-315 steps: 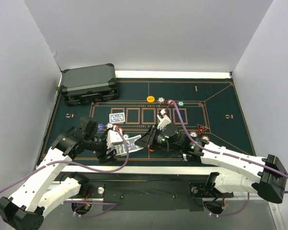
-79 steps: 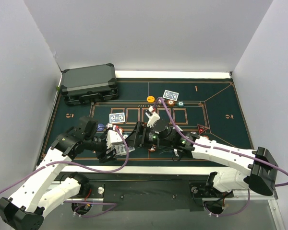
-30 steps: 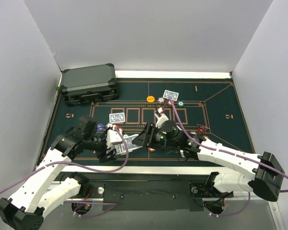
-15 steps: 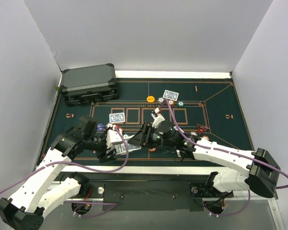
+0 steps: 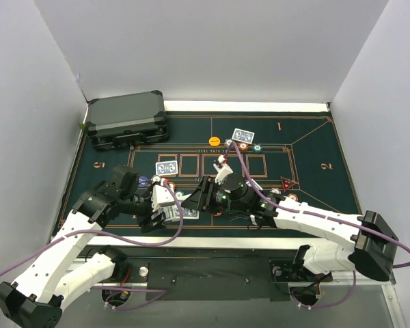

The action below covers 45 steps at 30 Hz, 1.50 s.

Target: Distribute texas hold em gaming equipment

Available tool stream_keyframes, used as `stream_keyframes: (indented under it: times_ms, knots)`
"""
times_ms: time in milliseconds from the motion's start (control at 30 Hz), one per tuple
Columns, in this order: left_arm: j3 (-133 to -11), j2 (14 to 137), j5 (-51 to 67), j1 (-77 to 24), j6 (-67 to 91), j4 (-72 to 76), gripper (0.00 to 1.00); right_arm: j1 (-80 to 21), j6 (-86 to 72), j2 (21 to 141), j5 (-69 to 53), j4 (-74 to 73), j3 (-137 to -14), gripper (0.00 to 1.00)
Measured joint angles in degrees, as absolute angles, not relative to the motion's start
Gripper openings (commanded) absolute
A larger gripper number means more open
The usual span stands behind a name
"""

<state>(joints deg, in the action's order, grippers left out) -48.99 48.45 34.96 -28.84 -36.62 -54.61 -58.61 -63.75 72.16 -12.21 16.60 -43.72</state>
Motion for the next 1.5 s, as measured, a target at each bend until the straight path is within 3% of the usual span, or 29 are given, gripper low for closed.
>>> stream_keyframes:
  times_ms: [567,1000,1500]
  knots:
    - [-48.99,48.45,34.98,-28.84,-36.58,-54.19,0.0,-58.52,-63.55,66.65,-11.31,14.11,-40.66,0.43]
    - [-48.99,48.45,34.98,-28.84,-36.42,-53.84,0.0,-59.24,-65.6,61.78,-10.87,13.23,-37.91,0.34]
    - [-48.99,48.45,34.98,-28.84,-36.36,-53.36,0.0,-60.53,-66.24,58.33,-10.74,9.93,-37.1,0.35]
